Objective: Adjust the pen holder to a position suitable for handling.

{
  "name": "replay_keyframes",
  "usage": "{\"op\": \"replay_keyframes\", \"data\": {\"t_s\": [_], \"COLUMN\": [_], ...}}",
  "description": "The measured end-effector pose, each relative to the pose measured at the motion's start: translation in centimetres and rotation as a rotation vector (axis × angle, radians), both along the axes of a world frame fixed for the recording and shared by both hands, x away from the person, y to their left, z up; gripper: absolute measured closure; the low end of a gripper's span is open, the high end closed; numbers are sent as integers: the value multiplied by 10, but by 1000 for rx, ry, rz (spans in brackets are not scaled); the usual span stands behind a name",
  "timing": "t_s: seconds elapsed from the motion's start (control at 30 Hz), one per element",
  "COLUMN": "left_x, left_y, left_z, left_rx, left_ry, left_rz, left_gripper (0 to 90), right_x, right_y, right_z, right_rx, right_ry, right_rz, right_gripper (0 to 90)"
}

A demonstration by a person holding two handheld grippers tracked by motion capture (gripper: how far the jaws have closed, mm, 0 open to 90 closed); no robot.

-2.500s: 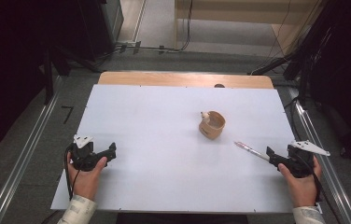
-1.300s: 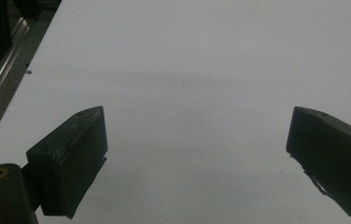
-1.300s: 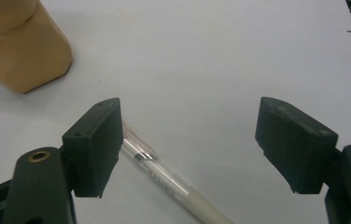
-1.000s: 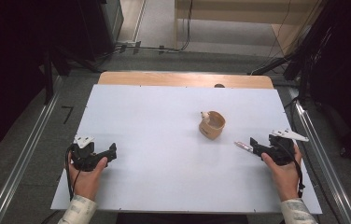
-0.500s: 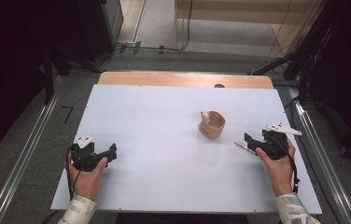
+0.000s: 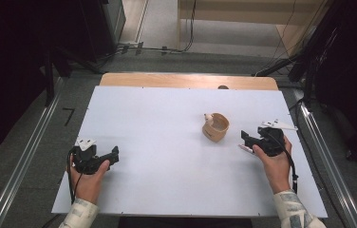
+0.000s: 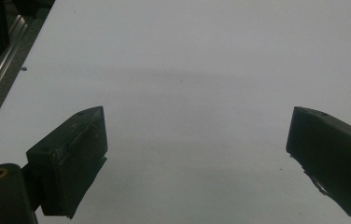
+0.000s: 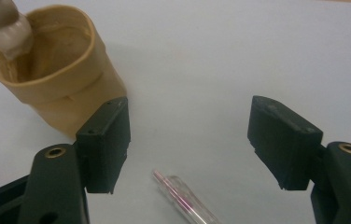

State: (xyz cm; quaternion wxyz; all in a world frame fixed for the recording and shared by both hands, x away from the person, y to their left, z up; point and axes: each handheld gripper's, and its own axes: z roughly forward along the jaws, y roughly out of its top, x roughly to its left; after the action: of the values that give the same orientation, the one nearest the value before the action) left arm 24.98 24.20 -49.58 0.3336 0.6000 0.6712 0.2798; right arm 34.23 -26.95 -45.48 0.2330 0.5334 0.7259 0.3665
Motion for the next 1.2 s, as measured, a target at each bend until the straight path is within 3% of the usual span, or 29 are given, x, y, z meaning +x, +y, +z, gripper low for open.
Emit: {"op": "replay_keyframes", "data": {"t_s": [1.2], "left_x": [1], "left_y": [1], "left_z": [-1], "left_rx": [-1], "left_ry": [16], "left_rz": [-9], "left_gripper": [56], "right_x": [31], "right_y": [42], "right_z": [14], "right_rx": [10], "right_ry": [-14], "right_rz": [43], "right_gripper": [380]}}
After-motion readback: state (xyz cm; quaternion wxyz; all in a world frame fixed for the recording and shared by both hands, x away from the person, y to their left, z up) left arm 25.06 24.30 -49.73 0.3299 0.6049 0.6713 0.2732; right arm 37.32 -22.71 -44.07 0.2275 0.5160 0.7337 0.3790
